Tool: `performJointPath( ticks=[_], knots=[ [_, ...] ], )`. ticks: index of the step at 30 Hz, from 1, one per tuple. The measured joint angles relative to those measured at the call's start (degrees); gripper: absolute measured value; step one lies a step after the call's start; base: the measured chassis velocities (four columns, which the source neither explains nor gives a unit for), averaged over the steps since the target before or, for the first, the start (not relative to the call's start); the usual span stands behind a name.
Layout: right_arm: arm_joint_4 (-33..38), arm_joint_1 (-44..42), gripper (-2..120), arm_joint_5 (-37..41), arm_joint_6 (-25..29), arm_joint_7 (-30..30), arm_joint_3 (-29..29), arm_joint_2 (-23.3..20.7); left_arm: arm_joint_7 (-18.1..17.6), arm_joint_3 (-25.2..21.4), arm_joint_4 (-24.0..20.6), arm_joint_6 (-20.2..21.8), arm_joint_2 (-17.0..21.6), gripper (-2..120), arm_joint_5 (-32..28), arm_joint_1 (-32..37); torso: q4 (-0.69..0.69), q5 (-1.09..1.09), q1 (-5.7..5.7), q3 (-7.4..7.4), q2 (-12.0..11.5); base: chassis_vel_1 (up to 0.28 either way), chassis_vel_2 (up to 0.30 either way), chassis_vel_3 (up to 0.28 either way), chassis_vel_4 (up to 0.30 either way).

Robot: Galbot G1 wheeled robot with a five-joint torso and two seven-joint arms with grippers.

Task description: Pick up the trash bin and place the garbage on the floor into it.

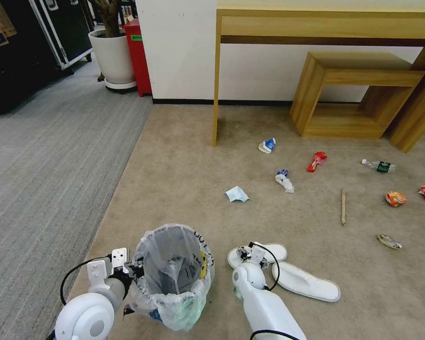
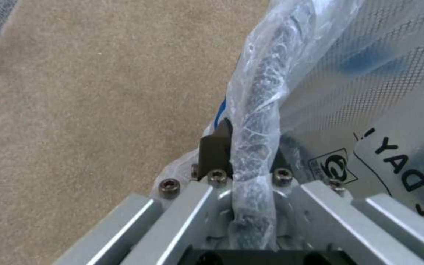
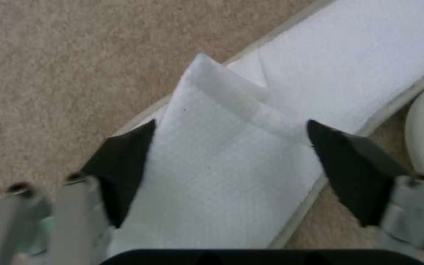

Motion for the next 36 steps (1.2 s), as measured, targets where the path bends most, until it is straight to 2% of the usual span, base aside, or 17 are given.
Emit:
performJointPath(
  ticks=[2,4,5,7,8,11,13,16,17,20,22,29,32,34,36],
  knots=[
    [0.19,-0.15,75,0.00,0.01,0.00,0.01,0.00,0.01,0.11,0.14,-0.02,-0.09,0,0.05,-0.09,0.00,0.00,0.00,0.00,0.00,0.000,0.000,0.000,0.000],
    [0.58,-0.56,63,-0.12,0.13,-0.04,0.08,0.00,0.10,0.59,0.58,-0.13,-0.51,0,0.33,-0.42,0.00,0.00,0.00,0.00,0.00,0.000,0.000,0.000,0.000],
    [0.58,-0.56,63,-0.12,0.13,-0.04,0.08,0.00,0.10,0.59,0.58,-0.13,-0.51,0,0.33,-0.42,0.00,0.00,0.00,0.00,0.00,0.000,0.000,0.000,0.000],
    [0.69,-1.06,51,-0.37,0.32,-0.17,0.18,0.00,0.26,0.89,0.77,-0.24,-0.76,0,0.47,-0.69,0.00,0.00,0.00,0.00,0.00,0.000,0.000,0.000,0.000],
    [0.69,-1.06,51,-0.37,0.32,-0.17,0.18,0.00,0.26,0.89,0.77,-0.24,-0.76,0,0.47,-0.69,0.00,0.00,0.00,0.00,0.00,0.000,0.000,0.000,0.000],
    [0.86,-1.35,36,-0.50,0.35,-0.30,0.05,0.00,0.35,0.83,0.73,-0.44,-0.57,0,0.44,-0.77,0.00,0.00,0.00,0.00,0.00,0.000,0.000,0.000,0.000],
    [0.88,-1.39,33,-0.60,0.36,-0.31,0.00,0.00,0.37,0.77,0.65,-0.51,-0.50,0,0.41,-0.77,0.00,0.00,0.00,0.00,0.00,0.000,0.000,0.000,0.000],
    [0.99,-1.68,18,-1.12,0.44,-0.36,-0.41,0.00,0.65,0.77,0.56,-0.71,-0.54,0,0.52,-0.69,0.00,0.00,0.00,0.00,0.00,0.000,0.000,0.000,0.000],
    [0.99,-1.68,18,-1.12,0.44,-0.36,-0.41,0.00,0.65,0.77,0.56,-0.71,-0.54,0,0.52,-0.69,0.00,0.00,0.00,0.00,0.00,0.000,0.000,0.000,0.000],
    [2.43,-2.60,5,-1.28,0.51,-0.96,-0.71,0.00,0.72,0.76,0.57,-0.73,-0.49,0,0.53,-0.69,0.00,0.00,0.00,0.00,0.00,0.000,0.000,0.000,0.000],
    [3.53,-3.20,0,-1.25,0.66,-1.52,-0.95,-0.01,0.73,0.68,0.57,-0.73,-0.42,0,0.53,-0.69,0.00,0.00,0.00,0.00,0.00,0.000,0.000,0.000,0.000],
    [12.14,-7.64,0,-1.06,3.33,-5.69,-2.38,-0.09,0.74,0.47,0.77,-0.74,-0.57,0,0.73,-0.66,0.00,0.00,0.00,0.00,0.01,0.000,0.000,0.000,0.000],
    [20.79,-11.95,0,-0.60,4.95,-8.64,-3.67,-3.96,0.77,0.41,0.79,-0.85,-0.97,0,1.10,-0.56,0.00,-0.02,0.00,0.00,0.01,0.000,0.000,0.000,0.000],
    [23.20,-12.91,0,-0.59,5.19,-9.26,-3.94,-5.05,0.78,0.41,0.76,-0.84,-1.08,0,1.14,-0.53,-0.01,0.00,0.00,0.00,0.01,0.000,0.000,0.000,0.000],
    [30.81,-15.53,0,-0.69,5.39,-10.89,-5.09,-7.92,0.80,0.41,0.52,-0.85,-1.49,0,1.47,-0.48,-0.02,0.00,0.00,0.00,0.01,0.000,0.000,0.000,0.000]
  ],
)
